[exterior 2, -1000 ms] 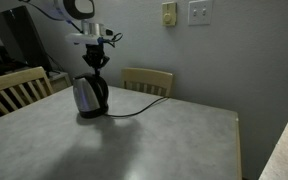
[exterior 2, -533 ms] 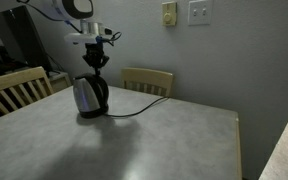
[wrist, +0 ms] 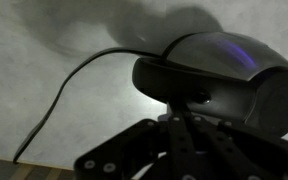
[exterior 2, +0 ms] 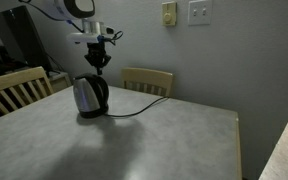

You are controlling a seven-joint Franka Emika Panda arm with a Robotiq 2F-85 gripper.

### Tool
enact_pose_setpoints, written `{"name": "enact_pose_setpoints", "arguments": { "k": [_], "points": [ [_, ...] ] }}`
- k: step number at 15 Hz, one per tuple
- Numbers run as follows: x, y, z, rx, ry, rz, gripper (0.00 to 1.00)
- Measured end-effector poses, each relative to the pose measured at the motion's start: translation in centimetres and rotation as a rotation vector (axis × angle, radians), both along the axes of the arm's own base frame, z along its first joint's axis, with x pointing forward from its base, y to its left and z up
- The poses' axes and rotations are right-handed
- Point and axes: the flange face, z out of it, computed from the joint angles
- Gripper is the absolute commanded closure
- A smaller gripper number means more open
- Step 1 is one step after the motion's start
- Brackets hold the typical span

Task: Press the button to open the kettle lid

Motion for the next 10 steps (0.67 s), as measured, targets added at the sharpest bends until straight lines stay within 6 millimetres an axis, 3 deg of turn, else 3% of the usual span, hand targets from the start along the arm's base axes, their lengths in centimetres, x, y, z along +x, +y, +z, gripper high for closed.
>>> {"name": "enact_pose_setpoints", "arguments": {
  "k": [10],
  "points": [
    [-0.1,1.5,0.2,-0.002,0.003,-0.023,1.0]
  ]
}}
